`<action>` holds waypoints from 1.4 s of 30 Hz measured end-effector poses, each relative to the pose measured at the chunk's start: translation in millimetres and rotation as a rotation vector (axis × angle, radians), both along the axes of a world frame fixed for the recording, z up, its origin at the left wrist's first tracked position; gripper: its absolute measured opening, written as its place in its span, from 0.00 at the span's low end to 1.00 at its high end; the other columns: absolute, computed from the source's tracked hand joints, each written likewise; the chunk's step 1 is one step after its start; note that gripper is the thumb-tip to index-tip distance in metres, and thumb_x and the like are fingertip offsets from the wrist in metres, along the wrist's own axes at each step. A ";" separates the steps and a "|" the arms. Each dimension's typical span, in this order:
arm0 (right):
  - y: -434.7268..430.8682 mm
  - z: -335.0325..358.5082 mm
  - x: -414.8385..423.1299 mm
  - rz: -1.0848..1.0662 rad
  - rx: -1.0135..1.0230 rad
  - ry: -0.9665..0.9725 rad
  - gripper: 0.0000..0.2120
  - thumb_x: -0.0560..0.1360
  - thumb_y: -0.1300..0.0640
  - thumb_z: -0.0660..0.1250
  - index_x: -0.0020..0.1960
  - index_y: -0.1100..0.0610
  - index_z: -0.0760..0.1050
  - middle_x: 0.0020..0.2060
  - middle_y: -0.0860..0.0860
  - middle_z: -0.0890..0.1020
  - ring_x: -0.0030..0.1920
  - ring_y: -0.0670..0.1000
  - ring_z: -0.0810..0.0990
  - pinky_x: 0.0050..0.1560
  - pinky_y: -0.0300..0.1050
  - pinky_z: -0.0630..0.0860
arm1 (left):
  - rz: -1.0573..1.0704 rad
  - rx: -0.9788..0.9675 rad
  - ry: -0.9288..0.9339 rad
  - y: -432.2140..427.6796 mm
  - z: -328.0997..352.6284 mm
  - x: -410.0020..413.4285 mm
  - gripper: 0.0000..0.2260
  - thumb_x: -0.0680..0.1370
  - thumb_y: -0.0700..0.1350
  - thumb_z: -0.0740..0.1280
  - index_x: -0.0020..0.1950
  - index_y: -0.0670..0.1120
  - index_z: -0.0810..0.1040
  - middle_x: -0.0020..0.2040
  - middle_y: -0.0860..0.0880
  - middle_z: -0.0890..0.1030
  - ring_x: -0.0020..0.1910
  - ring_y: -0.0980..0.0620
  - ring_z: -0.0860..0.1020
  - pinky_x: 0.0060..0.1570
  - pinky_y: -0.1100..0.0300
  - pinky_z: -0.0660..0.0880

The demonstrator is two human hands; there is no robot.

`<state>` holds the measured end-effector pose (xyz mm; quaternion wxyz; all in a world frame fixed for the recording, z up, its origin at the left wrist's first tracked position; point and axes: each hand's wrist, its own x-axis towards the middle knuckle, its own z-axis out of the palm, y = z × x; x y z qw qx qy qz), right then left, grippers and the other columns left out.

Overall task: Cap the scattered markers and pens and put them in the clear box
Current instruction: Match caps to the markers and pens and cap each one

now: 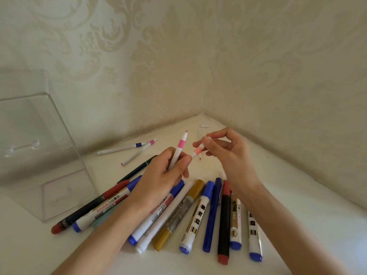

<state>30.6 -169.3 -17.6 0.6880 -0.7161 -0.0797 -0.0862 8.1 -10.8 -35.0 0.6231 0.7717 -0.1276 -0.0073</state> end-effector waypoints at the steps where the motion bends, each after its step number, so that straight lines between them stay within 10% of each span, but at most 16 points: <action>1: -9.2 3.7 5.5 -0.036 -0.028 0.018 0.04 0.75 0.59 0.65 0.48 0.60 0.73 0.40 0.52 0.86 0.42 0.49 0.84 0.45 0.42 0.77 | -0.023 -0.009 0.019 -0.2 1.8 0.8 0.13 0.76 0.52 0.59 0.46 0.43 0.75 0.25 0.57 0.74 0.22 0.60 0.68 0.24 0.71 0.66; 8: -98.9 -6.8 39.5 -0.393 -0.399 0.203 0.06 0.73 0.61 0.68 0.38 0.58 0.74 0.30 0.54 0.81 0.34 0.51 0.77 0.37 0.41 0.74 | 0.119 -0.120 0.113 15.5 0.7 1.6 0.10 0.80 0.45 0.58 0.51 0.42 0.76 0.39 0.47 0.79 0.25 0.60 0.66 0.21 0.71 0.62; 18: -94.4 -23.4 41.6 -0.341 -1.028 0.217 0.13 0.76 0.47 0.63 0.50 0.55 0.79 0.48 0.53 0.80 0.48 0.55 0.77 0.47 0.47 0.73 | 0.193 -0.120 0.145 16.3 -3.7 4.9 0.09 0.80 0.43 0.58 0.49 0.41 0.77 0.35 0.48 0.78 0.21 0.60 0.66 0.19 0.70 0.62; 24: -49.4 -20.4 25.6 -0.015 -1.238 0.316 0.13 0.72 0.42 0.65 0.42 0.52 0.76 0.36 0.45 0.75 0.50 0.48 0.70 0.47 0.44 0.70 | 0.164 -0.091 0.132 16.2 -5.6 5.3 0.09 0.79 0.43 0.59 0.48 0.41 0.77 0.33 0.49 0.78 0.22 0.60 0.67 0.20 0.70 0.64; 32: -41.7 -2.6 16.8 0.055 -0.596 -0.119 0.02 0.75 0.53 0.66 0.46 0.48 0.73 0.39 0.42 0.82 0.43 0.44 0.80 0.43 0.42 0.76 | 0.057 0.199 -0.088 16.6 -8.4 1.8 0.09 0.75 0.52 0.62 0.48 0.51 0.79 0.33 0.53 0.78 0.26 0.61 0.72 0.30 0.70 0.70; 42: -35.6 -0.1 5.2 0.129 -0.451 -0.313 0.07 0.66 0.45 0.69 0.43 0.44 0.75 0.42 0.41 0.80 0.44 0.46 0.79 0.48 0.45 0.77 | 0.019 0.167 -0.149 15.1 -4.7 -0.9 0.05 0.74 0.50 0.65 0.46 0.57 0.80 0.39 0.52 0.81 0.41 0.54 0.78 0.42 0.67 0.74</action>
